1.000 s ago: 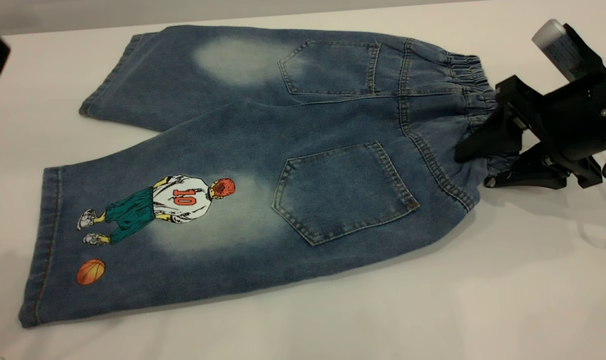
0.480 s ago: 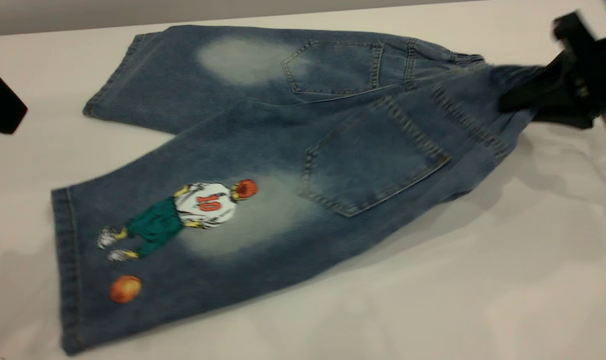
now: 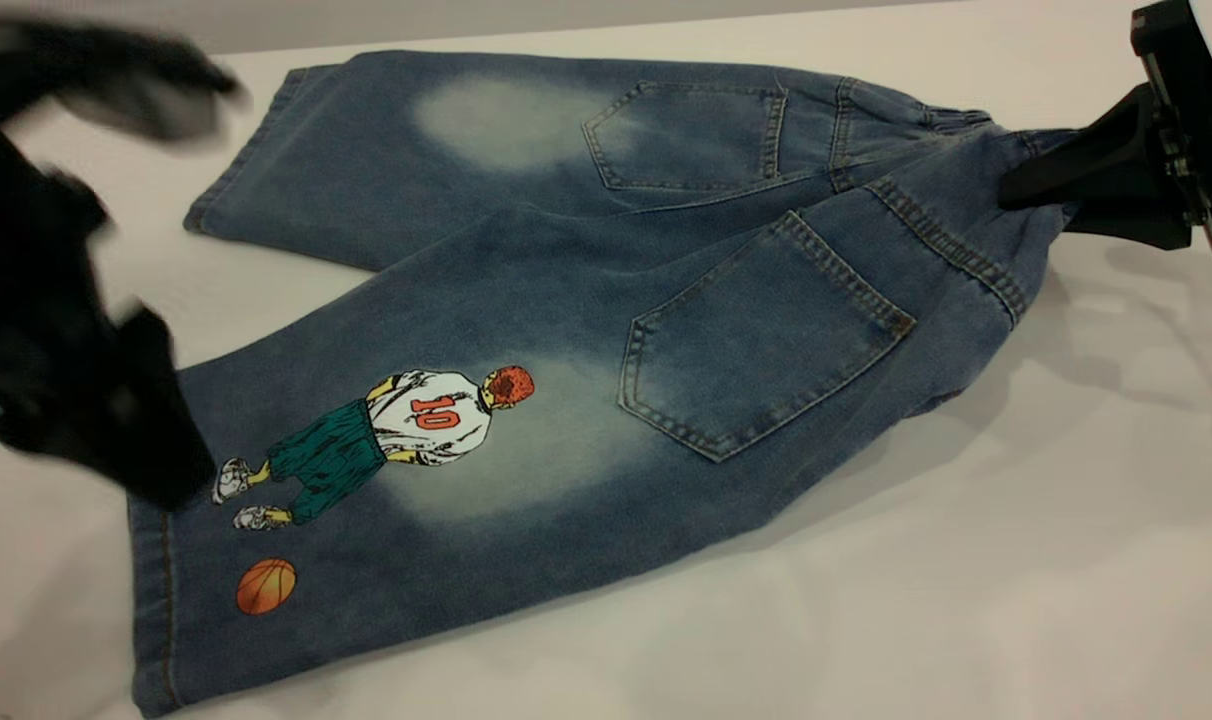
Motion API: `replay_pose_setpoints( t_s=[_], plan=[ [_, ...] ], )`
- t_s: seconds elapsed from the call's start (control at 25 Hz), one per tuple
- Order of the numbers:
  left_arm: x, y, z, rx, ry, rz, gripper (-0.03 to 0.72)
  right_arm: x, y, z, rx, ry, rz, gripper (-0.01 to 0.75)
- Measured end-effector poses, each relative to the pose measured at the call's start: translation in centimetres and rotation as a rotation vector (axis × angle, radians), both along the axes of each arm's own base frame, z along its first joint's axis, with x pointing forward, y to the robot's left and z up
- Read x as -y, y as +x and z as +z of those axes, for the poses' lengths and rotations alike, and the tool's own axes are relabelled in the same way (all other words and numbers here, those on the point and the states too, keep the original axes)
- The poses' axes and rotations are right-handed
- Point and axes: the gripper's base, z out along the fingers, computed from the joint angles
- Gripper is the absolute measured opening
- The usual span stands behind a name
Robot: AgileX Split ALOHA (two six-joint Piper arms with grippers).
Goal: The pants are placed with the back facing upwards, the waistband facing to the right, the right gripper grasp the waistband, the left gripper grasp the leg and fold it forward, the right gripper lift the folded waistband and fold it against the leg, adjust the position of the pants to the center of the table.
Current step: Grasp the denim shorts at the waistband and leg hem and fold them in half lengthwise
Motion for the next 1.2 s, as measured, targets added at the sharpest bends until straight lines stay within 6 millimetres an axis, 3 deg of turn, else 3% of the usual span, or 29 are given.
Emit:
replay_pose_setpoints(
  t_s=[0.16, 0.36, 0.64, 1.2],
  plan=[
    [1.2, -0.5, -3.0, -0.070, 0.110, -0.060, 0.383, 0.0, 0.0, 0.0, 0.000, 0.000, 0.000, 0.033],
    [0.6, -1.5, -5.4, -0.121, 0.178, -0.038, 0.383, 0.0, 0.0, 0.0, 0.001, 0.003, -0.007, 0.033],
    [-0.7, -3.6, -6.7, -0.112, 0.192, -0.034, 0.383, 0.0, 0.1, 0.1, 0.001, 0.007, -0.019, 0.033],
    [-0.4, -2.4, -6.9, 0.049, 0.155, -0.093, 0.383, 0.0, 0.1, 0.1, 0.004, 0.014, -0.019, 0.033]
  ],
)
